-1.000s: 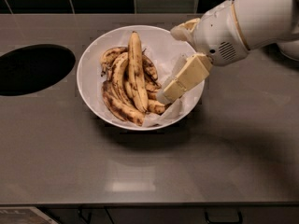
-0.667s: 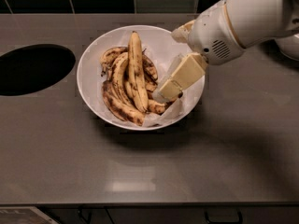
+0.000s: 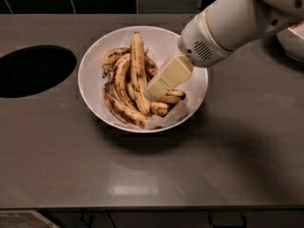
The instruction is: Pick banana from white bowl
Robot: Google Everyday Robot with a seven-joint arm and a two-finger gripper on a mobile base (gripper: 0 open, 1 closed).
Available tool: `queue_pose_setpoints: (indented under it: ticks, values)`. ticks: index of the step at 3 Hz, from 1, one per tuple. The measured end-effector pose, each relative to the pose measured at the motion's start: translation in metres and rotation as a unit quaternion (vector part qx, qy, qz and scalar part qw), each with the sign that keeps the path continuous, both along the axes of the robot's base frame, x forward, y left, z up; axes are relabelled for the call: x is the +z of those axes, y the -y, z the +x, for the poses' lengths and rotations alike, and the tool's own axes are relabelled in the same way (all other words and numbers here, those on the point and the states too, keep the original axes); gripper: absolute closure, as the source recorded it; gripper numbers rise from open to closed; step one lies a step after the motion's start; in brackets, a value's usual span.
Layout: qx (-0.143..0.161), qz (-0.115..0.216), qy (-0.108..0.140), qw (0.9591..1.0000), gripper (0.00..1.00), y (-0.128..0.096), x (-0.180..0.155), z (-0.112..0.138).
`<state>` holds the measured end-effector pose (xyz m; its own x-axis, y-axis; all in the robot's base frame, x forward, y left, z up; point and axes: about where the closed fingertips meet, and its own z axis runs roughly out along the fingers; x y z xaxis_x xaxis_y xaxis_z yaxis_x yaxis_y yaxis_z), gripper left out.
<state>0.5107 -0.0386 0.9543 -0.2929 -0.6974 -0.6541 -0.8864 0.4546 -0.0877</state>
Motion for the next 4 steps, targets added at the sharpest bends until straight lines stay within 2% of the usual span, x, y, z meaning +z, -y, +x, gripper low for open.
queue_pose_setpoints:
  ticks: [1,3,4]
  values:
    - [-0.031,-0.001,0.0,0.9995,0.0,-0.008,-0.009,0.01]
    - [-0.035,0.009,-0.01,0.9993,0.0,-0.025,-0.013,0.014]
    - [-0.046,0.002,-0.019,0.9988,0.0,-0.032,-0.02,0.014]
